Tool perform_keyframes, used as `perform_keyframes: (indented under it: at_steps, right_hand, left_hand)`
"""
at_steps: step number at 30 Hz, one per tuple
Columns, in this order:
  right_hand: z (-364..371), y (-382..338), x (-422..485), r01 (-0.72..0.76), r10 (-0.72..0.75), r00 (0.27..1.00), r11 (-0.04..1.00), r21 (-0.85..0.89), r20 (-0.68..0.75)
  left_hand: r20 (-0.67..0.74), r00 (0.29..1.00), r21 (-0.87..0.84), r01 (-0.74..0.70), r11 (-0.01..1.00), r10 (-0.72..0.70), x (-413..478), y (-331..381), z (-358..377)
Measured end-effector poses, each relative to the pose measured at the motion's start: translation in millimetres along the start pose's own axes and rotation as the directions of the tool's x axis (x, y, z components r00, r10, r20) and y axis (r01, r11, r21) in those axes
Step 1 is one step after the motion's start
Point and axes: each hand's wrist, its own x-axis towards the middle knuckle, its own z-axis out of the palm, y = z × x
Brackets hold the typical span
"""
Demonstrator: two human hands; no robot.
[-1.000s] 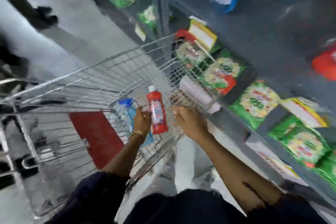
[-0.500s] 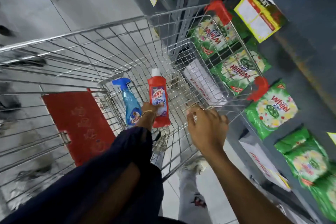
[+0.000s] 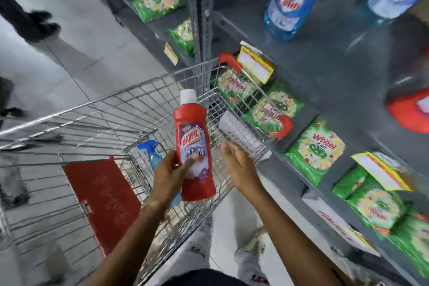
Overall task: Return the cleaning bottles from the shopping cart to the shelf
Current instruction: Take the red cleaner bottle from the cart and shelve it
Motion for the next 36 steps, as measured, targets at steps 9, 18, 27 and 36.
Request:
perform_keyframes:
  at_steps: [9,18,27,36]
  right_hand:
    - [-91.2,-29.6,-121.7,0.159,-0.175,0.984,0.811,0.563,-0.026]
    - [-165.9,42.6,-200.2,0.169,0.04,0.944,0.792,0.587,-0.326]
    - [-220.9,92.4,-245.0,0.293,0.06,0.856,0.762,0.578,-0.514]
    - [-286.1,111.1,-250.3,0.535,-0.14,0.709,0.745,0.398,-0.691]
  left_hand:
    - [0.338,0.899,-0.002,-0.295,0.955,0.279,-115.5,88.6,42.9]
    - [0.646,0.752,0.036,-0.201,0.979,0.13,-168.5,81.1,137.5]
    - [0.761,0.639,0.093,-0.281,0.955,0.114,-203.2,82.5,219.3]
    - [0.782,0.51,-0.127,-0.43,0.894,0.357,-206.8,87.2,305.7]
